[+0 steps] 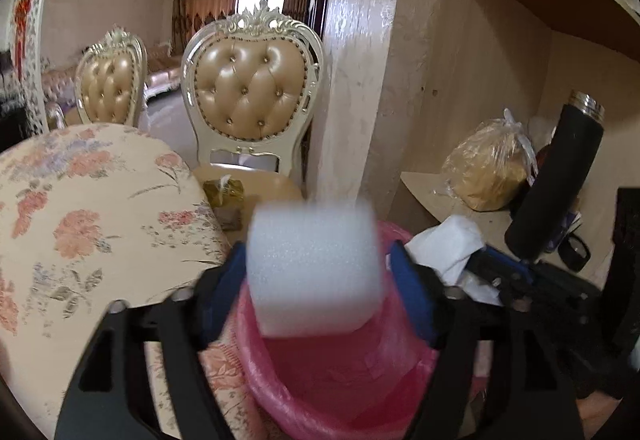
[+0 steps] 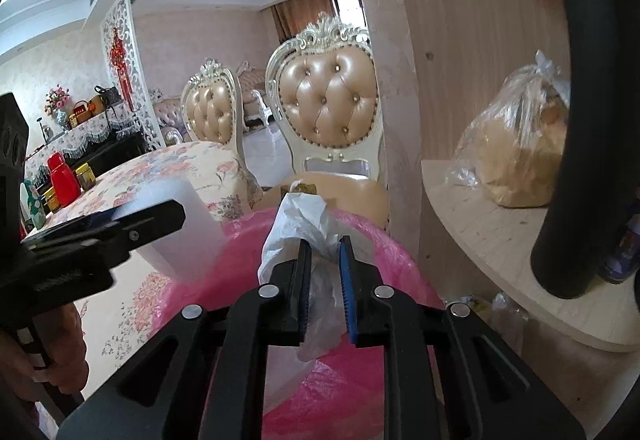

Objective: Collect trash
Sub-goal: 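Open both grippers over the pink bin to drop the items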

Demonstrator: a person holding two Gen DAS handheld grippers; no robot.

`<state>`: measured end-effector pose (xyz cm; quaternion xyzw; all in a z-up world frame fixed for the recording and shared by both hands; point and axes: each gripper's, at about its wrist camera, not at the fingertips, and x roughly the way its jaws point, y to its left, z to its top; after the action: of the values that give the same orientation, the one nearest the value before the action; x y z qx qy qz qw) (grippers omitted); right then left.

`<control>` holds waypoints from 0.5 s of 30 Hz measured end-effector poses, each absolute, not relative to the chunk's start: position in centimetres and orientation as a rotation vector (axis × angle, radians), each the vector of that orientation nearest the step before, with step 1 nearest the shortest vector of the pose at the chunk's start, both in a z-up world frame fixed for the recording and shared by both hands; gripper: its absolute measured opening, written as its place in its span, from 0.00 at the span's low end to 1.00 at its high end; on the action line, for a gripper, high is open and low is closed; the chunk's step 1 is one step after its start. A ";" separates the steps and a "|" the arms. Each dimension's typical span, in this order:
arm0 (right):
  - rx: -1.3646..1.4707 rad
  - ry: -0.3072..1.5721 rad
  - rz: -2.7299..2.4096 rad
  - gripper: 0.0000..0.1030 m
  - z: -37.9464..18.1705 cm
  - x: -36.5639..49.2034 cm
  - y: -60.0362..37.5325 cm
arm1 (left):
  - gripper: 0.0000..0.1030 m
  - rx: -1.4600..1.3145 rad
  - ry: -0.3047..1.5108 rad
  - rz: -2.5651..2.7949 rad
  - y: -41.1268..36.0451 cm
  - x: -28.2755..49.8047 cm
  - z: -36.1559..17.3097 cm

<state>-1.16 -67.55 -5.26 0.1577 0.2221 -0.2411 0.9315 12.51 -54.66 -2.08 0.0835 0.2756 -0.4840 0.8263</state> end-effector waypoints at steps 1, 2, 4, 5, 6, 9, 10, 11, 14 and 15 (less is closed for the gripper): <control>0.329 0.462 -0.498 0.22 -5.4 -1.1 -67.6 | 0.76 0.175 0.585 -1.024 -54.6 12.6 -2.0; 0.334 0.463 -0.501 0.28 -5.4 -1.1 -67.7 | 0.77 0.176 0.582 -1.020 -54.6 12.8 -1.9; 0.337 0.454 -0.510 0.50 -5.3 -1.4 -67.6 | 0.80 0.170 0.585 -1.027 -54.5 13.0 -1.7; 0.335 0.443 -0.514 0.53 -5.2 -1.6 -67.5 | 0.81 0.164 0.582 -1.023 -54.3 13.0 -1.5; 0.331 0.439 -0.515 0.53 -5.1 -1.8 -67.3 | 0.81 0.162 0.578 -1.022 -54.1 13.0 -1.5; 0.327 0.438 -0.523 0.53 -4.7 -2.2 -67.1 | 0.81 0.162 0.570 -1.013 -53.2 13.0 -1.3; 0.327 0.437 -0.522 0.53 -4.6 -2.2 -66.9 | 0.82 0.156 0.568 -1.008 -52.6 13.0 -1.2; 0.324 0.437 -0.519 0.53 -4.4 -2.4 -66.6 | 0.86 0.152 0.566 -1.003 -52.1 13.1 -1.1; 0.312 0.435 -0.508 0.54 -4.1 -2.4 -65.6 | 0.95 0.131 0.549 -0.950 -49.7 13.3 -0.7; 0.311 0.436 -0.501 0.55 -4.0 -2.3 -65.2 | 0.95 0.126 0.549 -0.931 -48.7 13.5 -0.6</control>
<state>-2.34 -65.15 -3.97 0.1523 0.2132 -0.2450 0.9334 13.53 -48.71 -0.55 0.0598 0.2610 -0.4428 0.8557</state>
